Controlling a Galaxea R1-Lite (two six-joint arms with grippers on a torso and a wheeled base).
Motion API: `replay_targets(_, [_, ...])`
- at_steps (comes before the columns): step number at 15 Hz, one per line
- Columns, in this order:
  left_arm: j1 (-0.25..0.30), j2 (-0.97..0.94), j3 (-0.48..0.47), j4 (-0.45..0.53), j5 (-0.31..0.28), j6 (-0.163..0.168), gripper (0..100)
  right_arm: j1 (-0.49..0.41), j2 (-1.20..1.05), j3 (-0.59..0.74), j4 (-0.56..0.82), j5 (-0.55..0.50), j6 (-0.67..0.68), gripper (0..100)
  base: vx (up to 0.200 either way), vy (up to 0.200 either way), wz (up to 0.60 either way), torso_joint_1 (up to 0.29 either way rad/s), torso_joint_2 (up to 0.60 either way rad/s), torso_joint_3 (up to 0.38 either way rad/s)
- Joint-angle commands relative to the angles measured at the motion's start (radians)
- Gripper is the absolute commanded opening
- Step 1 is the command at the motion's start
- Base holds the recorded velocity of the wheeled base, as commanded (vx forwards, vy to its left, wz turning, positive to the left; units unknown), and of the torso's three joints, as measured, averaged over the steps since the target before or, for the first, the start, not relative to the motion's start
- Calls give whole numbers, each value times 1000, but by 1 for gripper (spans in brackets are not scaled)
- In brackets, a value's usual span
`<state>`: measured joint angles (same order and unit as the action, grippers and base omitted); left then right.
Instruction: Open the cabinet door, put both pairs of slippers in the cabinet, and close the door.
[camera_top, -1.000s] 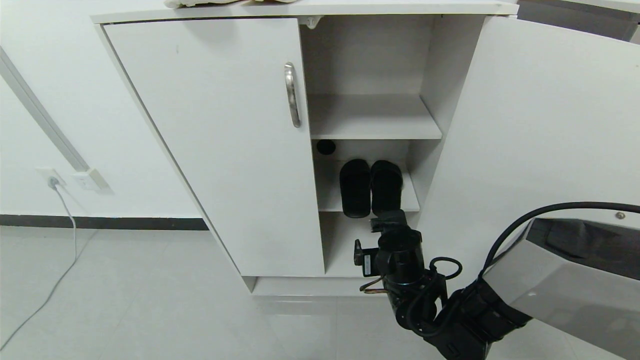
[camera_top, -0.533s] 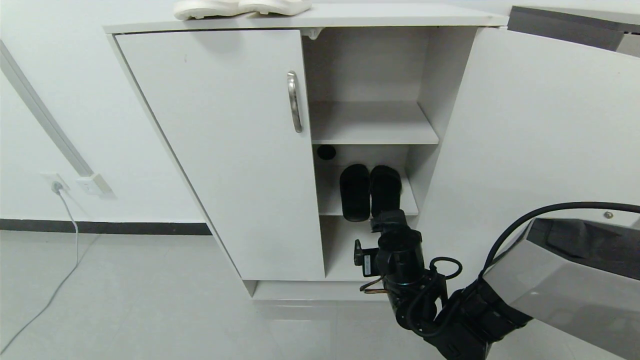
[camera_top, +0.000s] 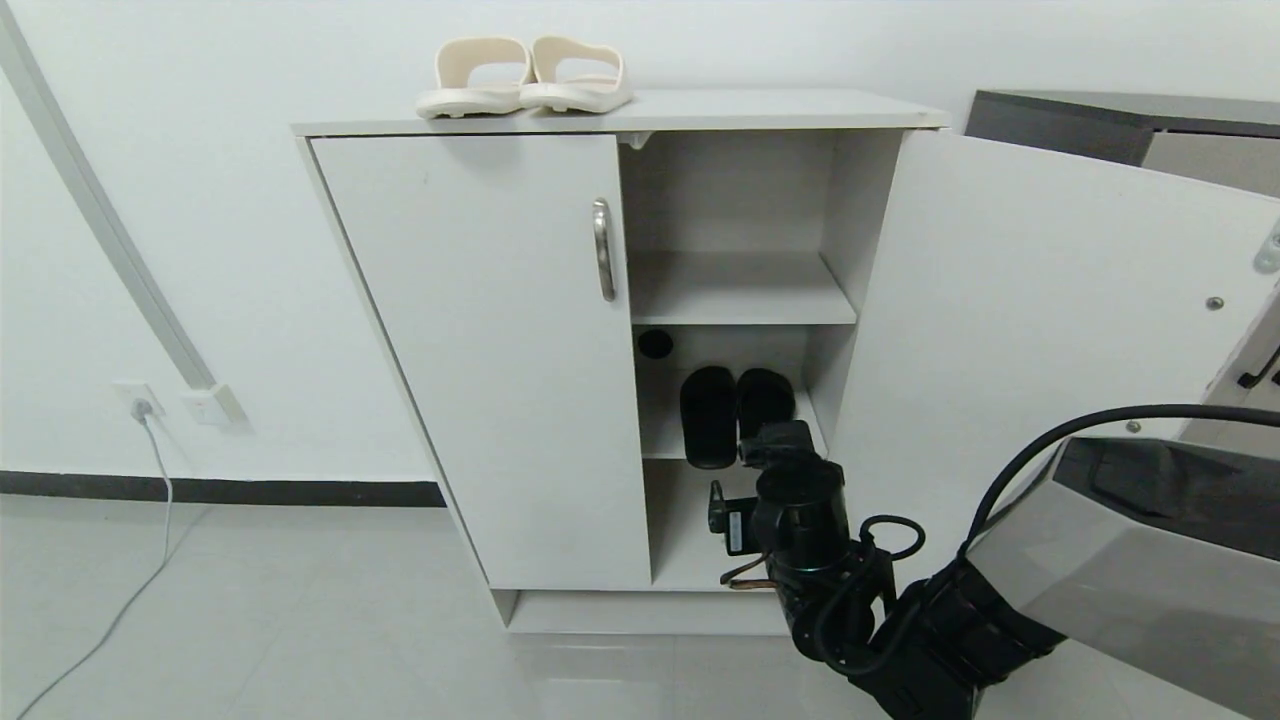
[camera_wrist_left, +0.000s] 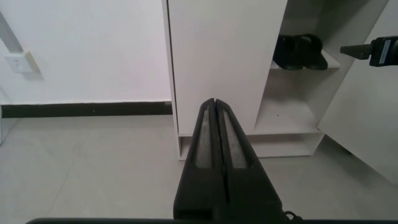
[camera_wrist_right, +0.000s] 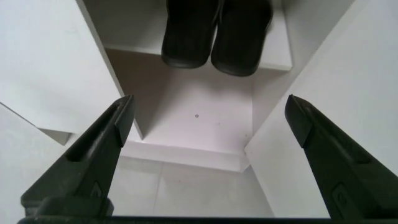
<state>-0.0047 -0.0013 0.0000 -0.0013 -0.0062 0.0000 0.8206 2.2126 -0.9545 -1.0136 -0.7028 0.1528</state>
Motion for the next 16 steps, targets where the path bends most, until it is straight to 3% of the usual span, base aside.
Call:
replay_targets(1, [0, 1, 0, 0, 0, 0, 0, 0, -10, 13, 0, 0, -1, 100, 0, 0, 0, -2, -27, 119])
replay_targets(16, [0, 1, 0, 0, 5, -2, 0, -3, -50, 69, -25, 25, -4, 100, 0, 0, 0, 1, 2, 15])
